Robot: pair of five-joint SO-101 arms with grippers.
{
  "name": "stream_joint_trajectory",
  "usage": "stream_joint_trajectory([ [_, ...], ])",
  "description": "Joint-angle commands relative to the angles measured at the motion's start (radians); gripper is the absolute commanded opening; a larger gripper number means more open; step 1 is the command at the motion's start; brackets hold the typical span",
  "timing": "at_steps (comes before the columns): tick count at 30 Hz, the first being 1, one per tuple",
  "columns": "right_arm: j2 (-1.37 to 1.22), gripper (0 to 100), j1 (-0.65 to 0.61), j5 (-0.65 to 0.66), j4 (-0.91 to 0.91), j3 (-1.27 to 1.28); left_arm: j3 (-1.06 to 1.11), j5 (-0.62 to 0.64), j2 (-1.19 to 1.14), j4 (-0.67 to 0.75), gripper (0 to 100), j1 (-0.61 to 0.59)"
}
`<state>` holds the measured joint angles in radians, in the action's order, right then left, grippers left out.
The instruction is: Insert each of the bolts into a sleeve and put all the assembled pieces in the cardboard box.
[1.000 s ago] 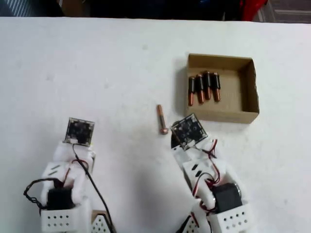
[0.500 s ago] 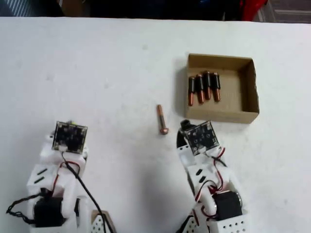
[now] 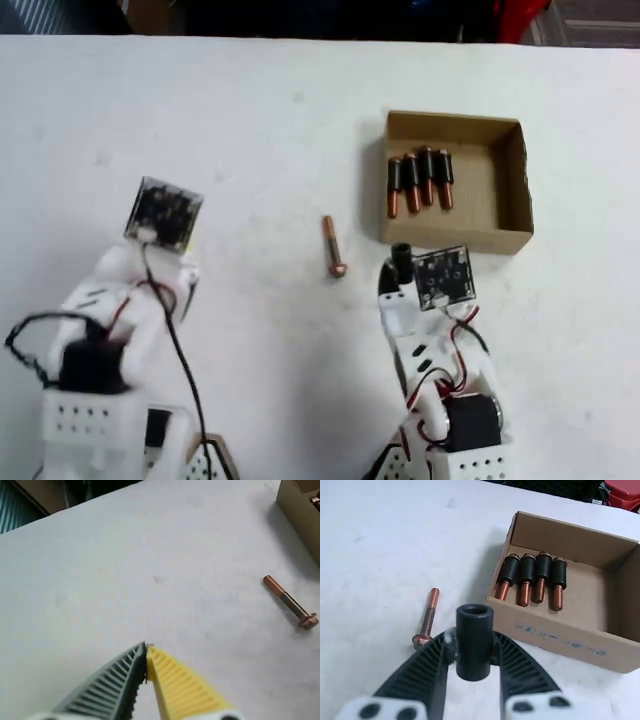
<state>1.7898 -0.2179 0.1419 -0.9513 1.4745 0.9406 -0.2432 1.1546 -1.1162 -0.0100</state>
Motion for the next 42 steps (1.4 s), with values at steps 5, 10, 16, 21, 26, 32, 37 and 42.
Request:
stream_joint_trajectory([
  [5,0.012,1.7,0.012,-0.015,0.030,-0.003,-0.206,0.066,-0.292,0.005,2,0.130],
  [10,0.013,1.7,0.012,-0.014,0.030,0.005,-0.336,0.130,-0.499,0.005,2,0.197],
  [16,0.013,1.7,0.013,-0.008,0.099,0.051,-0.506,0.213,-0.769,0.005,2,0.255],
  [21,0.013,1.7,0.013,-0.008,0.136,0.078,-0.657,0.221,-1.049,0.003,2,0.259],
  [26,0.013,1.7,0.013,-0.008,0.133,0.078,-0.858,0.443,-1.305,-0.005,2,0.262],
  [32,0.013,1.7,0.013,-0.008,0.131,0.080,-1.132,0.629,-1.554,-0.086,2,0.268],
  [37,0.013,1.7,0.013,-0.008,0.130,0.080,-1.333,0.712,-1.715,-0.183,11,0.343],
  [42,0.013,1.7,0.013,-0.008,0.130,0.080,-1.468,0.836,-1.836,-0.287,29,0.407],
])
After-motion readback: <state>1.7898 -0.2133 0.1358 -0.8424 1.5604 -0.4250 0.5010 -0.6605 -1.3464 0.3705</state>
